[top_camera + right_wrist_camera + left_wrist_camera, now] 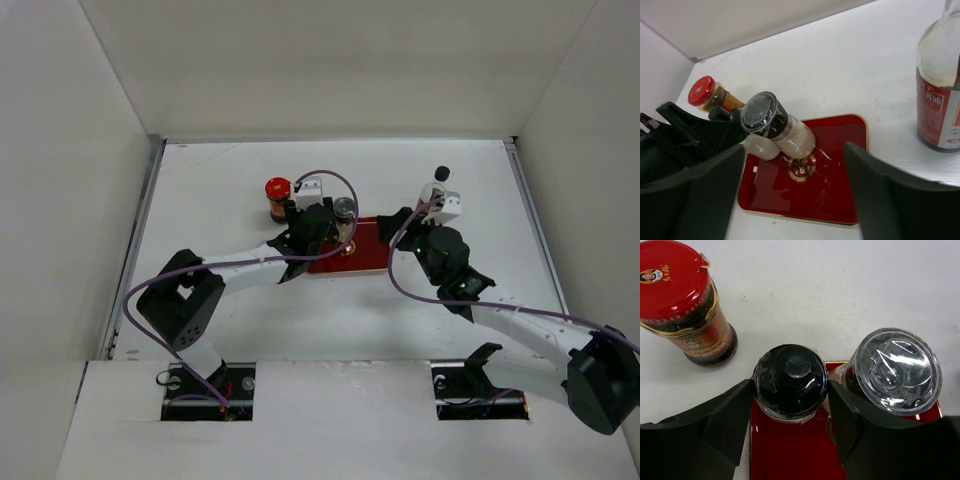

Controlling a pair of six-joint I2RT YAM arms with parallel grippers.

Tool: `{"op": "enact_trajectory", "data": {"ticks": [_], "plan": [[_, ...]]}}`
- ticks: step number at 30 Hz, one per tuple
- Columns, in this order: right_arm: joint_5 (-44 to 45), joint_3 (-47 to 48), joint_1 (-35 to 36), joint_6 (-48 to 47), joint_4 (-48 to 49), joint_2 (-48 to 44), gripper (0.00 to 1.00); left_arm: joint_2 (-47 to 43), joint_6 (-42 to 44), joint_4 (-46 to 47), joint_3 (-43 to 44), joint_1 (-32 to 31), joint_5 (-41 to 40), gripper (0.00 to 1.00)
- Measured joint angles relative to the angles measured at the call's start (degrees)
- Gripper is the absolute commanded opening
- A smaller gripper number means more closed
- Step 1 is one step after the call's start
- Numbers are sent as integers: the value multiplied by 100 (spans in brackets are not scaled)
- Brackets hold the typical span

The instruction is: Organize the condiment bottles

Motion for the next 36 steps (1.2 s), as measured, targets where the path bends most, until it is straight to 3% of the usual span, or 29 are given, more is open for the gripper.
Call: {"op": "enact_trajectory", "data": {"ticks": [3, 6, 8, 12, 15, 21, 26, 36], "plan": [[-2, 0, 2, -24, -11, -31, 45, 4, 35, 44, -31, -4, -68, 70], [0, 48, 2, -13, -107, -109, 38, 2, 57, 114, -66, -24, -170, 82], [4, 192, 0, -4, -282, -151, 46, -35, 68, 151, -127, -59, -232, 88], [59, 732, -37, -70, -691, -208, 71, -227, 83, 149, -245, -188, -262, 96], [164, 1333, -168, -243, -1093, -216, 80, -525, 85, 142, -295, -310, -260, 97], [555, 2684, -726, -728, -2006, 37, 87, -1613, 87, 365, -474, -474, -251, 94], [763, 3545, -1204, -1091, -2859, 511, 94, -2800, 61, 811, -1200, -538, -201, 91], [772, 3932, -1561, -1416, -3875, 1707, 93, -4236, -299, 396, -2291, -645, -13, 91]]}}
